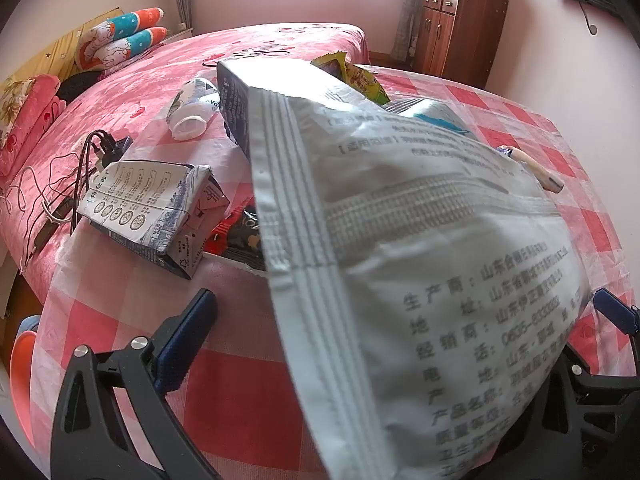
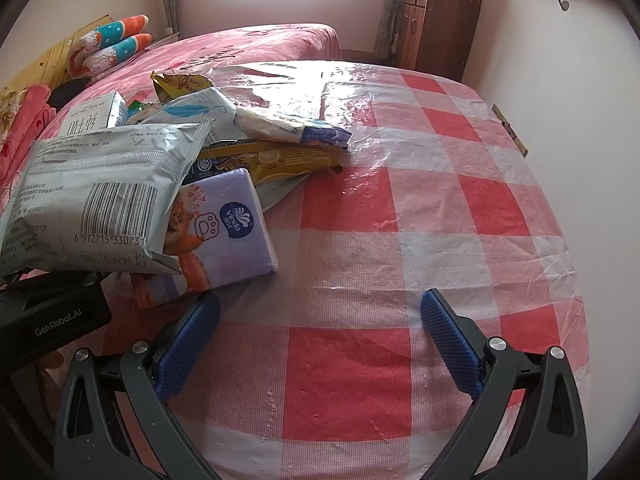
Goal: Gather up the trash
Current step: 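Open the left tool and drop the grey printed bag onto the table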
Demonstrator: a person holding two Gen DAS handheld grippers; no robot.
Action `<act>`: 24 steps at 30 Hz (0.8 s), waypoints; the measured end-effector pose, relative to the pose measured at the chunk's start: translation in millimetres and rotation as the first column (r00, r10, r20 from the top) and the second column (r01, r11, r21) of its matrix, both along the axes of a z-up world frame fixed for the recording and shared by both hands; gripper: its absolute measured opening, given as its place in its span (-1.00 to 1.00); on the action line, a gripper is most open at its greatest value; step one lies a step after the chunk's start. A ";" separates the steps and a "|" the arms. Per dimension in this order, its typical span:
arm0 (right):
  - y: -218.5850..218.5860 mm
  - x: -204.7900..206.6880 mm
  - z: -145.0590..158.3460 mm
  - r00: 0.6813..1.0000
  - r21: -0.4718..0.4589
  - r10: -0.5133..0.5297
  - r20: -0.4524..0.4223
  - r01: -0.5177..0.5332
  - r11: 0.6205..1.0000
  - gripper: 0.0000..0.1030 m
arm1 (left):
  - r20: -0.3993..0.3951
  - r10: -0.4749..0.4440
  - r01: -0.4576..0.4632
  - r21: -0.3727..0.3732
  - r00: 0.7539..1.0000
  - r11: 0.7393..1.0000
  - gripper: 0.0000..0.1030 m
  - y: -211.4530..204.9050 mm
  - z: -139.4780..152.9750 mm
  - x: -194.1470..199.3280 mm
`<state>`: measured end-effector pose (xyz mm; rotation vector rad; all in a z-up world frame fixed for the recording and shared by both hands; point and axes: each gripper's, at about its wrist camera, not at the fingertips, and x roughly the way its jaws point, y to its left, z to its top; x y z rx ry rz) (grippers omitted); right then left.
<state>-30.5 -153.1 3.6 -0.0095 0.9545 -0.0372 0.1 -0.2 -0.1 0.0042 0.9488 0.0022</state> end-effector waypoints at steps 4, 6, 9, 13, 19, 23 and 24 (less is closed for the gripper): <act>0.0 0.2 -0.1 1.000 0.002 0.000 0.000 0.000 1.000 0.93 | 0.003 0.000 0.000 -0.004 1.000 1.000 0.93 0.4 0.2 -0.3; 0.0 -0.8 -0.1 1.000 0.005 0.005 0.001 -0.005 1.000 0.93 | 0.003 -0.002 0.002 -0.004 1.000 1.000 0.93 0.7 0.4 -1.2; 1.1 -3.7 0.0 1.000 0.005 0.016 0.001 -0.016 1.000 0.93 | -0.002 -0.009 0.009 0.000 1.000 1.000 0.93 -1.6 -0.1 -2.9; 5.2 -15.3 0.2 1.000 0.000 0.029 0.002 -0.029 1.000 0.93 | 0.000 -0.032 0.032 0.002 0.999 0.999 0.93 -2.7 -1.5 -11.5; 7.7 -36.2 2.8 1.000 0.018 0.024 0.011 -0.024 1.000 0.92 | 0.007 -0.068 0.068 0.001 0.998 0.998 0.93 4.2 2.0 -38.7; 8.5 -53.9 10.0 0.999 0.039 0.016 0.049 -0.018 0.999 0.92 | 0.019 -0.081 0.081 -0.009 0.997 0.997 0.93 9.8 5.7 -56.5; 9.9 -59.0 13.7 0.998 0.038 0.014 0.061 -0.017 0.999 0.92 | 0.021 -0.084 0.084 -0.018 0.996 0.996 0.93 12.0 6.5 -60.2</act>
